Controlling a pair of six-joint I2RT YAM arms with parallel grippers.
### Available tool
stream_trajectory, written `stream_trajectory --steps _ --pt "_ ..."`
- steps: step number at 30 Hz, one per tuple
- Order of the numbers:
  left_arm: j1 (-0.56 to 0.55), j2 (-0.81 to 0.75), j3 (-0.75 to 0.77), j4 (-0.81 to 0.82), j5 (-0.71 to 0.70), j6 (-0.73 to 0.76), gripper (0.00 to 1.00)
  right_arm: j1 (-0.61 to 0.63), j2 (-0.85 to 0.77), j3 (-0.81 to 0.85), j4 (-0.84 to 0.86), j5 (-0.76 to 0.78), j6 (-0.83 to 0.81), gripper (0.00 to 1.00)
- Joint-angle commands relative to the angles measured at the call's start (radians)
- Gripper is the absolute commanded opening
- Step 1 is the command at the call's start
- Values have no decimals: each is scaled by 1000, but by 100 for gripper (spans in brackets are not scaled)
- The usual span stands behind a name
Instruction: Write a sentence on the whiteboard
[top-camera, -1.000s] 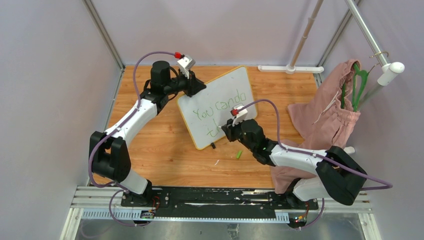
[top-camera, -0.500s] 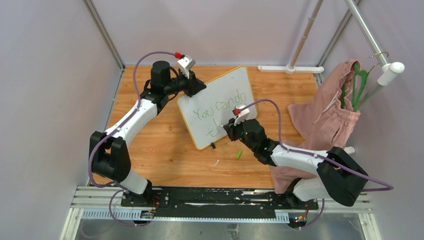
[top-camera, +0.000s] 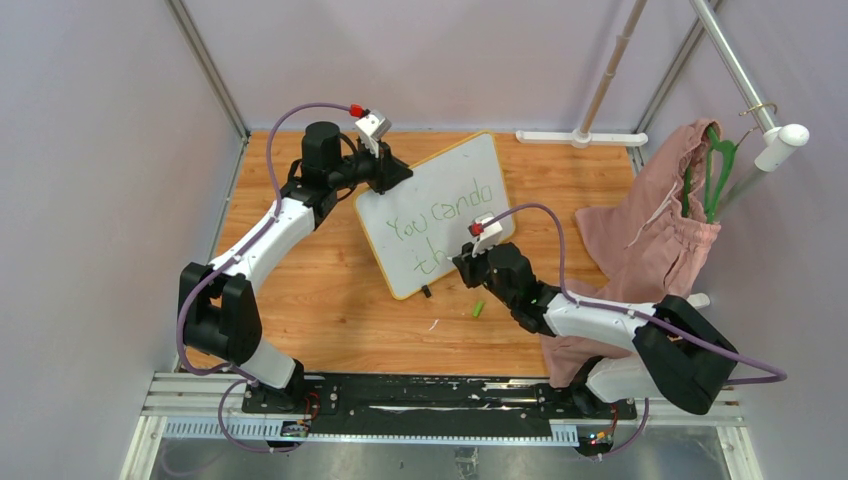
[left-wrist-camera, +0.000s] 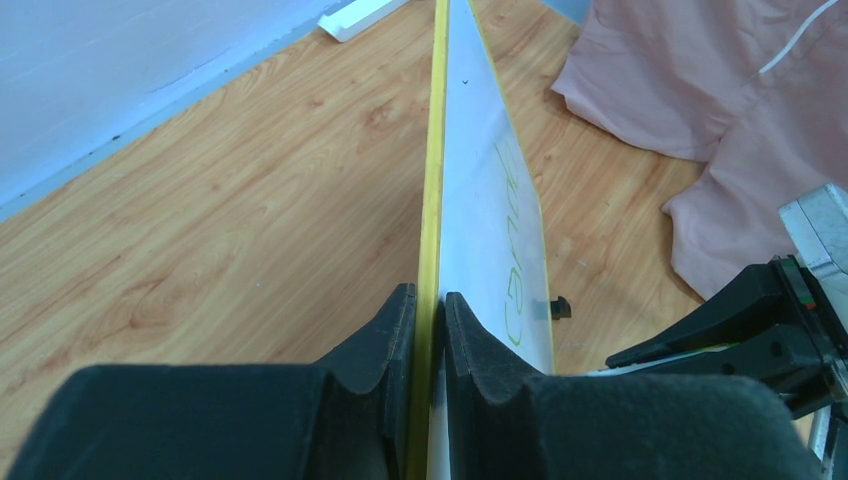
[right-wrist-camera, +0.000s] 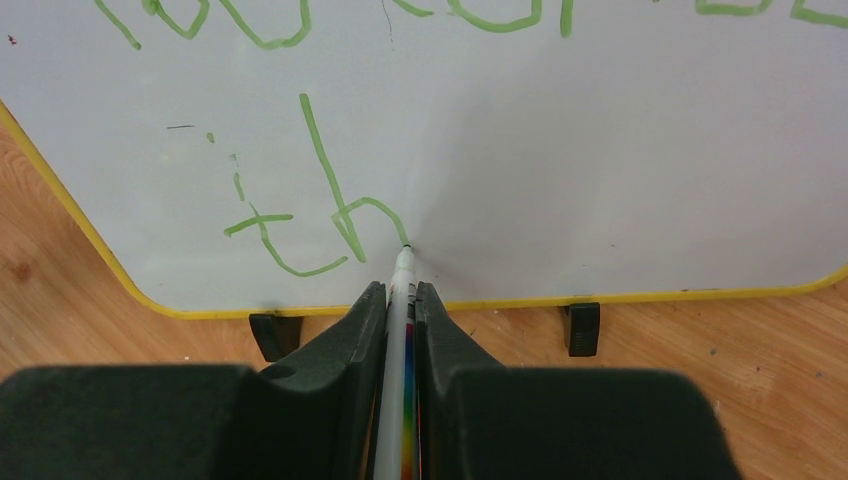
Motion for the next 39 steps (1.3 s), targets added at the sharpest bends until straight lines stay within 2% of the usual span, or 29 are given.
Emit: stream_trajectory --steps 1,14,39 --pt "-42 26 -37 -73 31 5 5 -14 -22 -21 -19 25 3 0" --pt "-46 28 -36 -72 32 4 5 -16 -124 8 -73 54 -18 0" --pt "-50 24 -41 -73 29 7 3 -40 -37 71 -17 21 -23 0"
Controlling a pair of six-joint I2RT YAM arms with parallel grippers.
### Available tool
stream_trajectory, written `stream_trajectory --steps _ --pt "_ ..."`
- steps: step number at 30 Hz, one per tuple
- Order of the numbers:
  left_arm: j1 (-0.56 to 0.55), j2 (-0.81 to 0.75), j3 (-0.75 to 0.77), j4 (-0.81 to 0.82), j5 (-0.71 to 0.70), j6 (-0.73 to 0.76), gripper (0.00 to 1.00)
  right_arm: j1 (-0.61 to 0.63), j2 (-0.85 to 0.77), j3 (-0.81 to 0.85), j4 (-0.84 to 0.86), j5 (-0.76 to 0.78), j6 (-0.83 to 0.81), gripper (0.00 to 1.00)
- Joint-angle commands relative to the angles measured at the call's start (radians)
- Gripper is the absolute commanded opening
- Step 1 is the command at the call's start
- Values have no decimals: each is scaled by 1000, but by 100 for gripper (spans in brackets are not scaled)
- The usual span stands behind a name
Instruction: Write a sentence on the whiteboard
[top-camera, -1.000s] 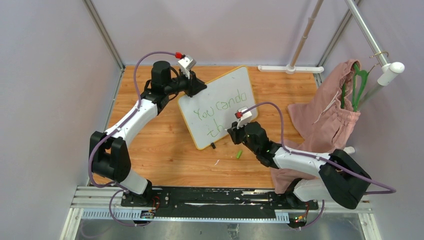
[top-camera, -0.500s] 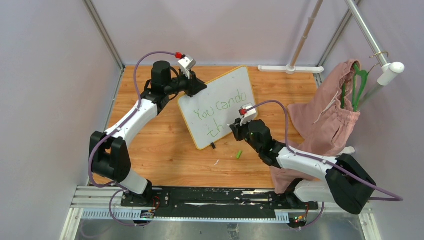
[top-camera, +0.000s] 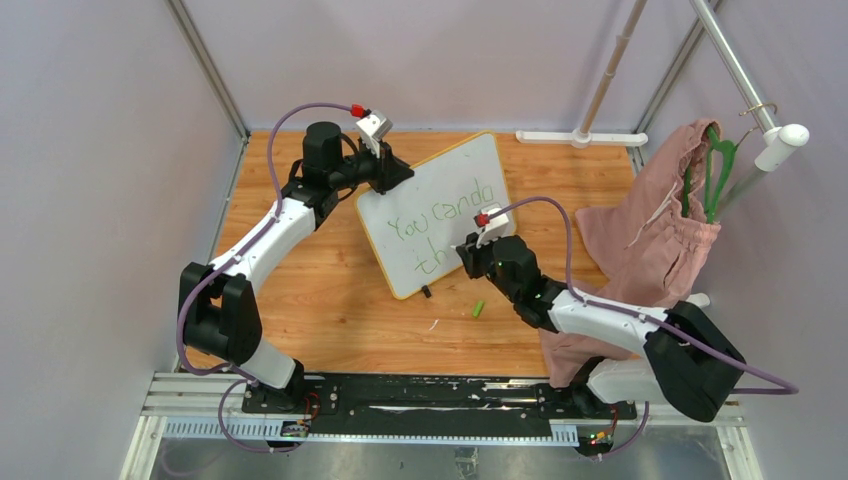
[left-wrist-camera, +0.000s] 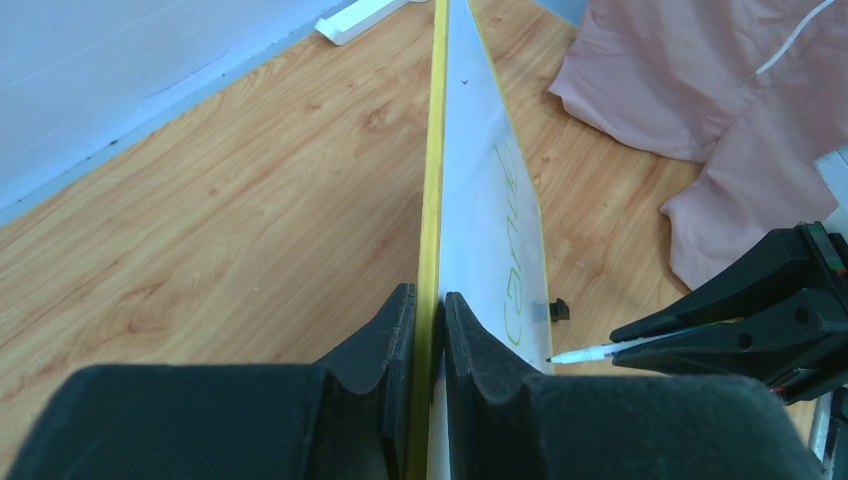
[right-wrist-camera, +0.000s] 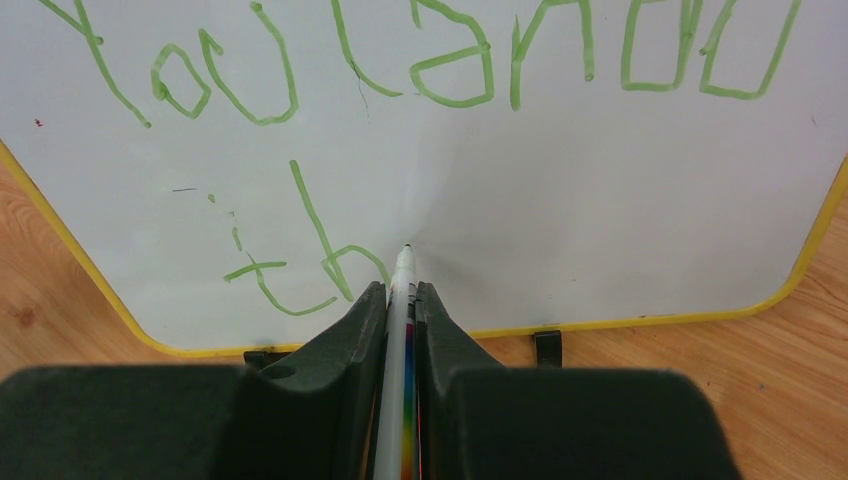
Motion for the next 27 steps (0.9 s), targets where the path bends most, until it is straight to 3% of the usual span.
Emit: stream_trajectory --steps 1,27 --pt "-44 24 -41 -78 30 7 3 -13 15 36 32 -2 -14 0" --pt "-48 23 -40 -78 27 11 3 -14 49 7 36 8 5 0"
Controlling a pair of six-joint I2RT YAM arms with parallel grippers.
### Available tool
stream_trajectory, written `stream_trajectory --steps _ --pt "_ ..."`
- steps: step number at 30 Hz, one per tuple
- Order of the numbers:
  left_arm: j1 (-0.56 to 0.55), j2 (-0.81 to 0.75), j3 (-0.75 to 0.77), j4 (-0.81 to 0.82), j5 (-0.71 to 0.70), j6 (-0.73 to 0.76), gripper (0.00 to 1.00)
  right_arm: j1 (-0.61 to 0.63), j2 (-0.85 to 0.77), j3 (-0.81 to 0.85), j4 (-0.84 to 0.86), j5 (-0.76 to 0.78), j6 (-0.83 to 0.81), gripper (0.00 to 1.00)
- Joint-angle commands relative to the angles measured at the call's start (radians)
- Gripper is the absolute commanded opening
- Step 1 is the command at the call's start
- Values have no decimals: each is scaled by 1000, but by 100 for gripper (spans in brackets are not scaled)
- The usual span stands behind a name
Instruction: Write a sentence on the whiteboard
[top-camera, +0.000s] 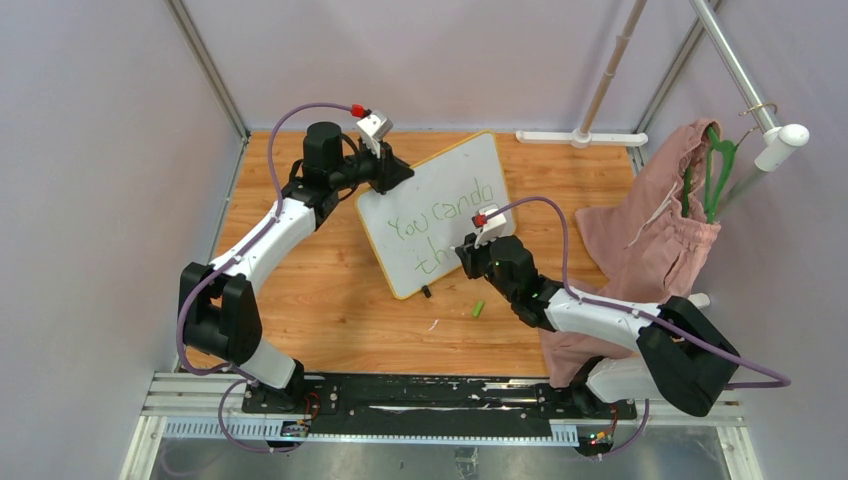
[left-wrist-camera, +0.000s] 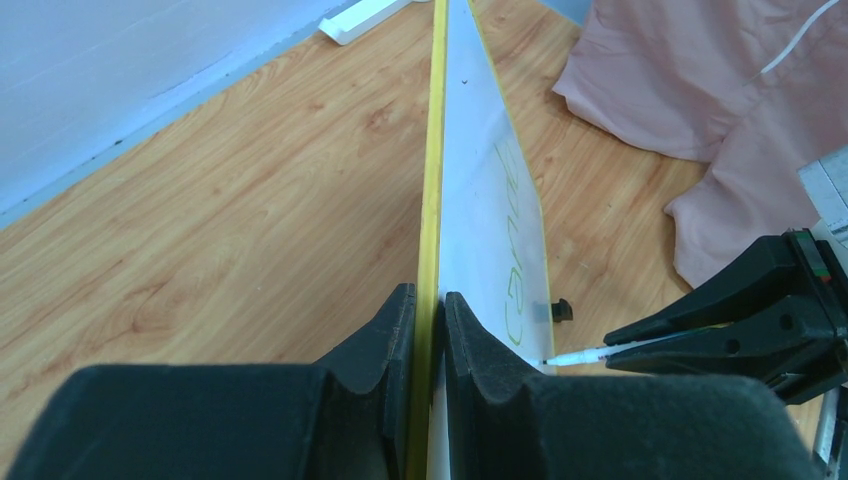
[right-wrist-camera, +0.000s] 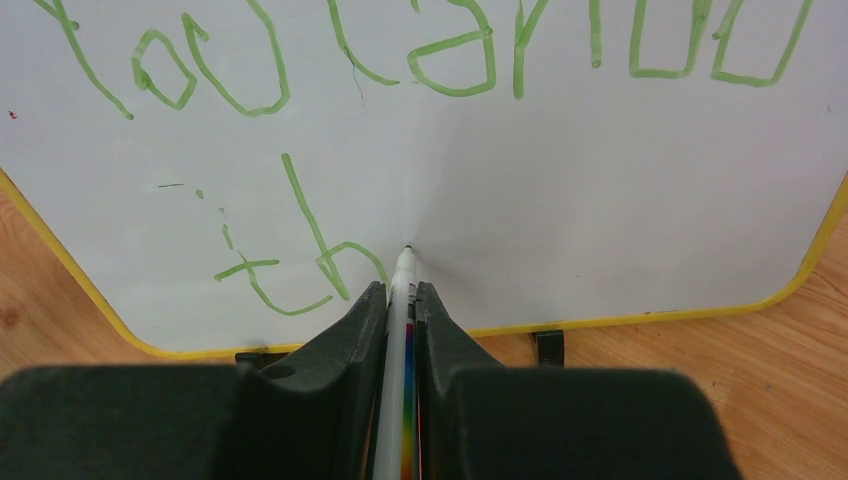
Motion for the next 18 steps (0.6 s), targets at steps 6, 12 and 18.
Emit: stream_trajectory --steps 6,12,18 --pt "-45 26 -39 -78 36 10 3 -14 -3 -26 14 -2 14 0" --pt "-47 27 -38 -78 36 10 3 -14 -19 -45 10 -5 19 0" --pt "-47 26 -38 -78 36 11 3 -14 -31 -57 3 3 21 0"
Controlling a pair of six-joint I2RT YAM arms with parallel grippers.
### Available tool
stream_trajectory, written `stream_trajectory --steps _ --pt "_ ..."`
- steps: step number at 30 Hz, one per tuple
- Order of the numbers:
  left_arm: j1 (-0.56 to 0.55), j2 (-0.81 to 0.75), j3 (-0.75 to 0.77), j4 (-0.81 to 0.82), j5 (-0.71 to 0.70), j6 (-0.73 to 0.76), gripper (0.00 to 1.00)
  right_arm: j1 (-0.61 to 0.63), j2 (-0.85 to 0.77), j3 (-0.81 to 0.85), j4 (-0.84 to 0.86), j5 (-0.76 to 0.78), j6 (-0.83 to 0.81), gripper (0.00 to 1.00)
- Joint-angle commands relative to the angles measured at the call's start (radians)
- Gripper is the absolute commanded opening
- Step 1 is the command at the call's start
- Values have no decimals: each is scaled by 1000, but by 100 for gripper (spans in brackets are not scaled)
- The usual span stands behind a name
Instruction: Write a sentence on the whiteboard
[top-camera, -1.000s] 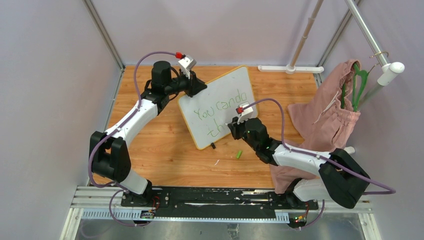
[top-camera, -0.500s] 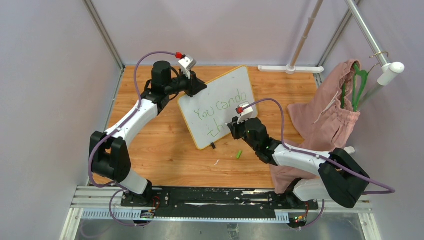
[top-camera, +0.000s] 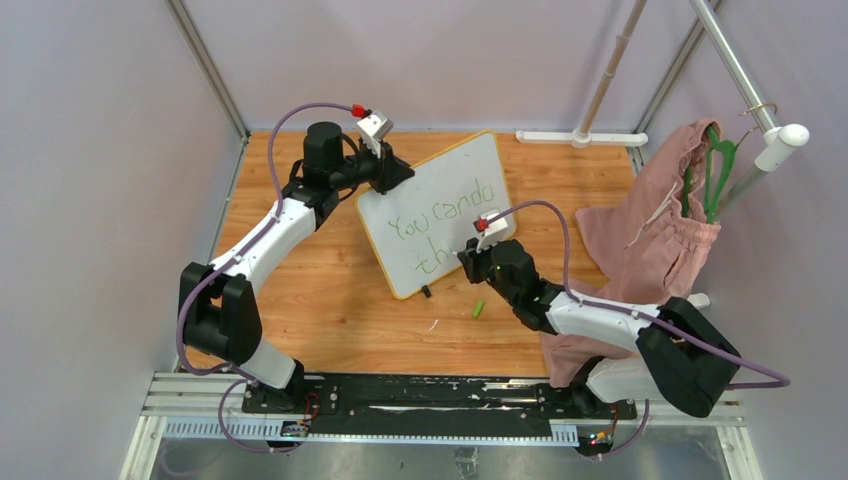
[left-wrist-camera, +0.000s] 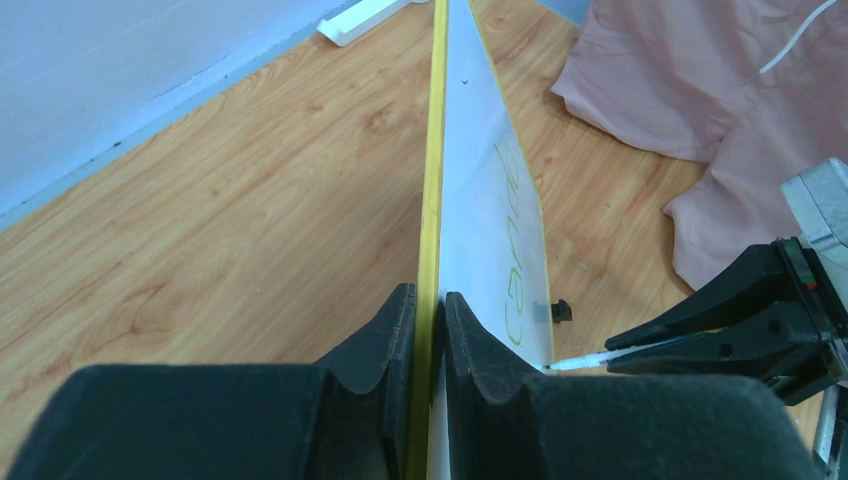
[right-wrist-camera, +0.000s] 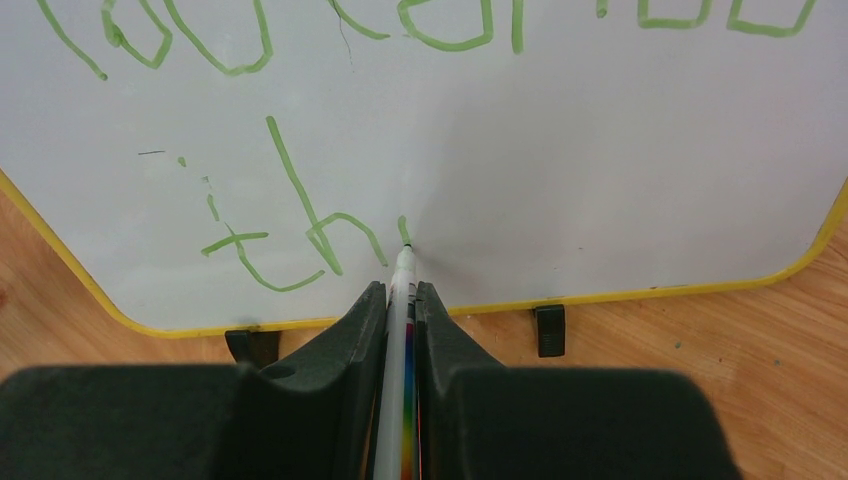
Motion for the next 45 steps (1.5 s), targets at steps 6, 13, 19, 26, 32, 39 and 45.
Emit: stream_trajectory --steps 6,13,19,26,32,39,45 --pt "-47 26 -38 -79 36 10 3 -13 -41 -28 -30 30 3 0" --pt "-48 25 -39 -79 37 10 3 -14 -107 -26 -42 19 14 0" --pt "-50 24 -37 -79 35 10 3 -14 -134 28 -58 -7 7 0" --pt "-51 16 -36 -88 27 19 3 -14 -62 89 -32 -21 3 0" --pt "-51 15 -36 -88 26 22 3 -14 -41 103 -31 -9 -7 0" --pt "-51 16 -36 -90 25 23 3 -16 -23 101 -31 3 -9 0" --pt "-51 16 -36 -91 26 22 3 -25 -13 98 -28 9 -9 0"
